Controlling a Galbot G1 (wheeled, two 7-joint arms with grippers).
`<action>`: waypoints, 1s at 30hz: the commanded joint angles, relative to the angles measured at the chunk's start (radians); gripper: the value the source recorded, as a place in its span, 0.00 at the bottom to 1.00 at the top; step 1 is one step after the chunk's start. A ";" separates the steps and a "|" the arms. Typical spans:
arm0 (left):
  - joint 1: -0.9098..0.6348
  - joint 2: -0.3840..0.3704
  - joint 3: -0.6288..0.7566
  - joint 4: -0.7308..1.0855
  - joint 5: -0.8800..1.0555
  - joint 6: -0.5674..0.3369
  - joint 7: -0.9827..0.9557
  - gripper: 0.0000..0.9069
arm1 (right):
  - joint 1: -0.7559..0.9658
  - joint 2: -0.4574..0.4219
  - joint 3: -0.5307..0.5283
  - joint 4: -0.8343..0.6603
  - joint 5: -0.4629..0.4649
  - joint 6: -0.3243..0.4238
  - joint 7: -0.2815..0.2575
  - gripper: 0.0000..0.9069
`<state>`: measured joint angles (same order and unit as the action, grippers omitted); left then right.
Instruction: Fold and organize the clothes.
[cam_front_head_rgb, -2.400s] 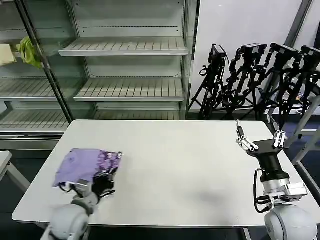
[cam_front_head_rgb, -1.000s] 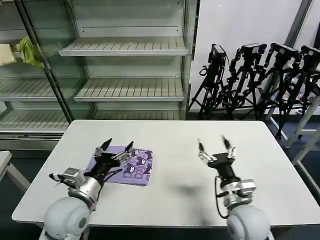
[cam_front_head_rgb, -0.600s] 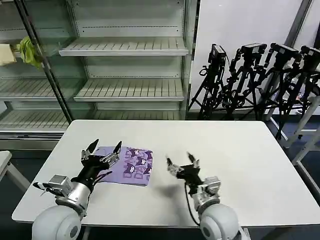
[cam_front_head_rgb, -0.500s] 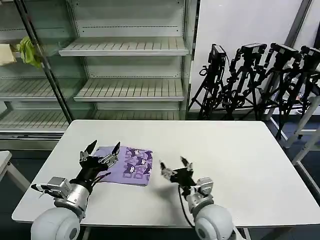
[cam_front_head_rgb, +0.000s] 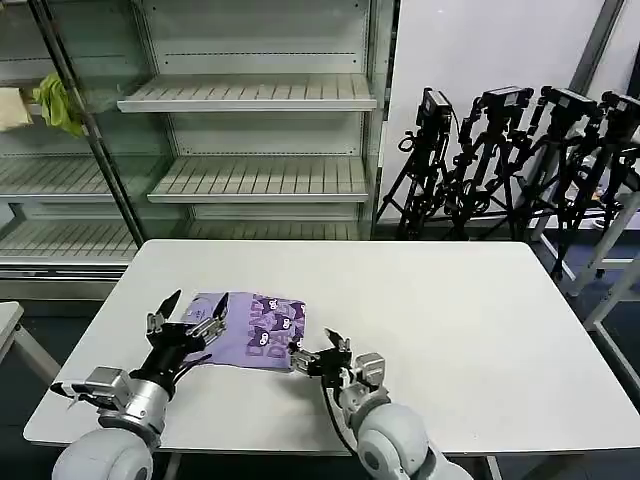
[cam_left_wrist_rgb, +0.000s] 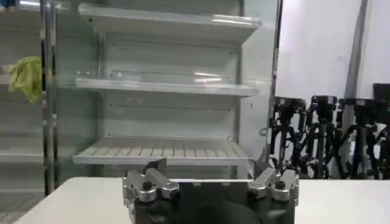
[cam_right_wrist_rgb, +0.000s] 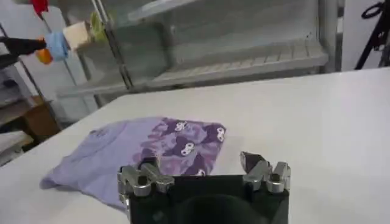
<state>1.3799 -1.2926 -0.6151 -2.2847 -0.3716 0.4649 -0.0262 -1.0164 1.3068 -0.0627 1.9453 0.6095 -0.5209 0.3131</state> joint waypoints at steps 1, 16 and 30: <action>0.015 -0.006 -0.008 -0.003 0.012 -0.007 0.000 1.00 | 0.070 0.089 -0.041 -0.134 0.041 -0.021 0.022 1.00; 0.035 -0.014 -0.021 -0.015 0.016 -0.008 0.000 1.00 | 0.125 0.167 -0.038 -0.255 0.041 -0.013 0.028 1.00; 0.045 -0.018 -0.030 -0.027 0.017 -0.008 -0.001 1.00 | 0.116 0.167 -0.029 -0.259 0.039 -0.007 0.019 0.00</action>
<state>1.4223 -1.3103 -0.6449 -2.3097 -0.3555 0.4567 -0.0263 -0.9044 1.4607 -0.0895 1.7099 0.6426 -0.5236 0.3322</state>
